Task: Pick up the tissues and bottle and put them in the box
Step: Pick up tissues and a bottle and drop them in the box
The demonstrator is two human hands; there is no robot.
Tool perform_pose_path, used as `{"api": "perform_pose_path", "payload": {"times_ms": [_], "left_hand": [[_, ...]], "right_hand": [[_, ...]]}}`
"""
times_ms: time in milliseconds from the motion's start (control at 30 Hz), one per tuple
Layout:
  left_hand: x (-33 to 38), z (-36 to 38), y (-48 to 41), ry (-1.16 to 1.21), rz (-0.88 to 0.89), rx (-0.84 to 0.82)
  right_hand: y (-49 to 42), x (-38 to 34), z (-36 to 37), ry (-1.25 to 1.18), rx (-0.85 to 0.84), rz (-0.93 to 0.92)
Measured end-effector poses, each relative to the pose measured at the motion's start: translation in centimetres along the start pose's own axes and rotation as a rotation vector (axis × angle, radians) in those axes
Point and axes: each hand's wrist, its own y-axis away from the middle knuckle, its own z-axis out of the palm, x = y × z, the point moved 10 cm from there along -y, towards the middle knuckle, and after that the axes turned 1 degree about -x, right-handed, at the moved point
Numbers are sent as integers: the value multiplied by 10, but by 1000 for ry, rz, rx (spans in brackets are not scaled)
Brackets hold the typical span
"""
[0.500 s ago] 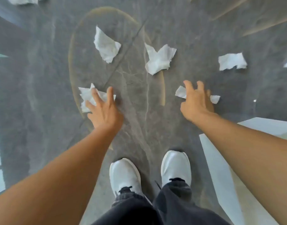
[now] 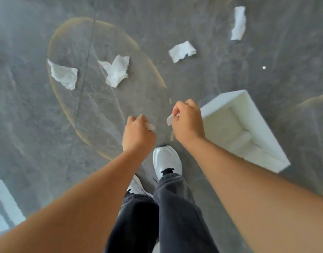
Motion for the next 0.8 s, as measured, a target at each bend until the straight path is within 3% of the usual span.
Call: {"api": "perform_pose_path", "payload": {"times_ms": [200, 400, 567, 800], "left_hand": [[117, 40, 76, -78, 203, -186], [171, 96, 101, -70, 260, -320], [175, 116, 90, -39, 210, -369], [151, 58, 60, -211, 167, -367]], "right_hand": [[66, 99, -105, -105, 149, 366], [108, 181, -132, -305, 184, 621], [122, 207, -124, -458, 91, 687], [105, 179, -137, -447, 43, 664]]}}
